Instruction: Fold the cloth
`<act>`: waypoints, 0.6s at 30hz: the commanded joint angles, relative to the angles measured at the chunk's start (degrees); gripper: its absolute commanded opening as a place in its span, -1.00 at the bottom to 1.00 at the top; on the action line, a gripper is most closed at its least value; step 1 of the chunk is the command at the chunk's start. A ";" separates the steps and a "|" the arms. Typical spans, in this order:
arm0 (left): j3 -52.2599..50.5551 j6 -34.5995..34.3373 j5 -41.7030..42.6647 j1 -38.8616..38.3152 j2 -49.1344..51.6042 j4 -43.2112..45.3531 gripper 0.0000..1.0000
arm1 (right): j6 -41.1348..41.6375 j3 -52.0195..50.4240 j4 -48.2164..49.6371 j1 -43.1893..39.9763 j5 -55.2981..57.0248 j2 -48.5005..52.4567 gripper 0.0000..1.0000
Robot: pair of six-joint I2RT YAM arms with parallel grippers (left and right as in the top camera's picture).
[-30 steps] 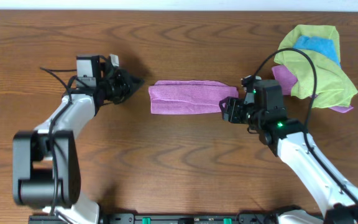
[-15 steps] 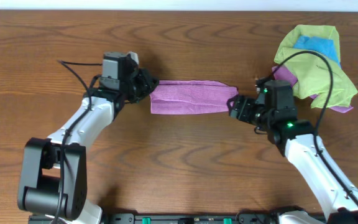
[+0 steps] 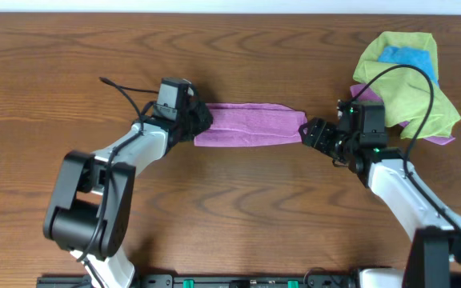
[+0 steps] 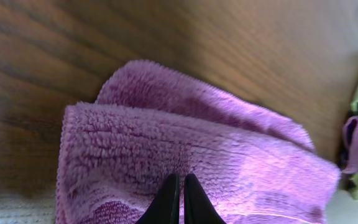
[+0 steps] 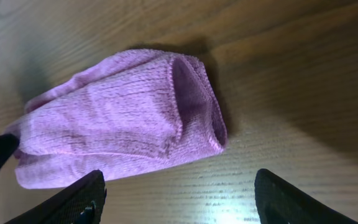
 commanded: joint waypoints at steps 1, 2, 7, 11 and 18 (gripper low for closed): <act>1.09 0.98 -1.66 -0.63 1.16 0.55 -0.88 | 0.72 -0.48 0.79 -0.20 -1.20 2.03 0.54; 1.09 0.98 -1.99 -0.74 1.22 0.61 -0.88 | 0.72 -0.48 1.18 -0.20 -1.20 2.51 0.54; 1.09 0.98 -4.46 -1.16 1.31 0.68 -0.88 | 1.62 -0.48 3.58 -0.15 -1.20 4.48 0.53; 1.09 0.96 -5.53 -1.49 1.64 0.66 -0.88 | 2.82 -0.48 5.25 -0.15 -1.20 6.08 0.53; 1.09 0.96 -5.70 -2.60 3.10 0.74 -0.88 | 2.82 -0.48 6.78 -0.15 -1.18 7.41 0.50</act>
